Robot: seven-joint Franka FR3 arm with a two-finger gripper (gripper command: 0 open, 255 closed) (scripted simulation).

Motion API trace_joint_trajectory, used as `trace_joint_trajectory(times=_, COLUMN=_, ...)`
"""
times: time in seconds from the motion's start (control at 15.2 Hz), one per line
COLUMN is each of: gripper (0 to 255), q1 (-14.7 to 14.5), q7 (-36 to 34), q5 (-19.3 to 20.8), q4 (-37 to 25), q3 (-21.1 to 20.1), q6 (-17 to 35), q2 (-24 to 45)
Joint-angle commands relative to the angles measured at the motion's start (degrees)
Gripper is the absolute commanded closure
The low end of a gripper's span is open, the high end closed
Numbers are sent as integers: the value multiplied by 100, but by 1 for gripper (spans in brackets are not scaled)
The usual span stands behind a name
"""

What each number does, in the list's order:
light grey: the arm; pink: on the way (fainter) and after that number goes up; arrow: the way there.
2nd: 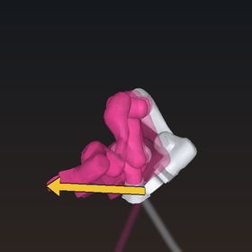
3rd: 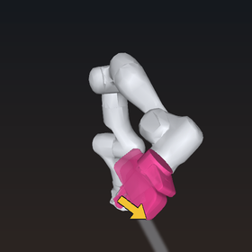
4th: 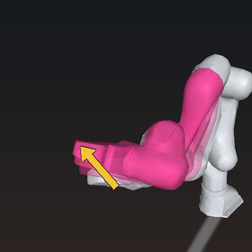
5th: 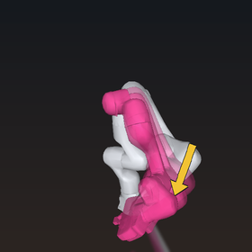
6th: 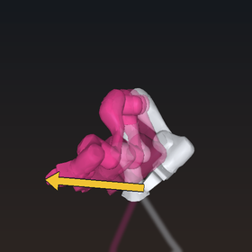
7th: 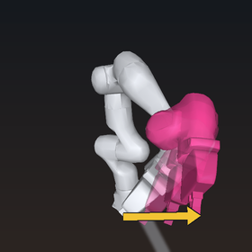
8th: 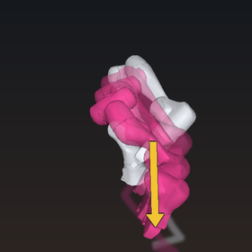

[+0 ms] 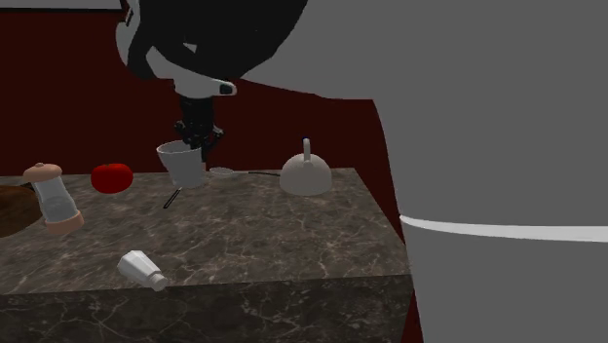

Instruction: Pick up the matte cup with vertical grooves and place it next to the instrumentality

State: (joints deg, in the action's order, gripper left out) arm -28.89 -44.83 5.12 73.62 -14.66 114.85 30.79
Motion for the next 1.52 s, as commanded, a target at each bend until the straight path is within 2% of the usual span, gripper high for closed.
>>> trace_joint_trajectory(times=0.0, gripper=255, q1=-226, q7=-212, q5=110, q4=-380, q3=0, q6=-65, q2=307)
trace_joint_trajectory(times=0.2, gripper=255, q1=-604, q7=-478, q5=269, q4=-1278, q3=27, q6=-341, q2=925)
trace_joint_trajectory(times=0.33, gripper=255, q1=-886, q7=-623, q5=366, q4=-2094, q3=61, q6=-626, q2=1448)
trace_joint_trajectory(times=0.4, gripper=255, q1=-1173, q7=-710, q5=448, q4=-3149, q3=105, q6=-1032, q2=2082)
trace_joint_trajectory(times=0.92, gripper=255, q1=-1061, q7=-759, q5=446, q4=-2199, q3=105, q6=-275, q2=1902)
trace_joint_trajectory(times=1.25, gripper=255, q1=-1025, q7=-781, q5=461, q4=-1835, q3=112, q6=100, q2=1917)
trace_joint_trajectory(times=1.45, gripper=255, q1=-1021, q7=-784, q5=464, q4=-1791, q3=114, q6=149, q2=1924)
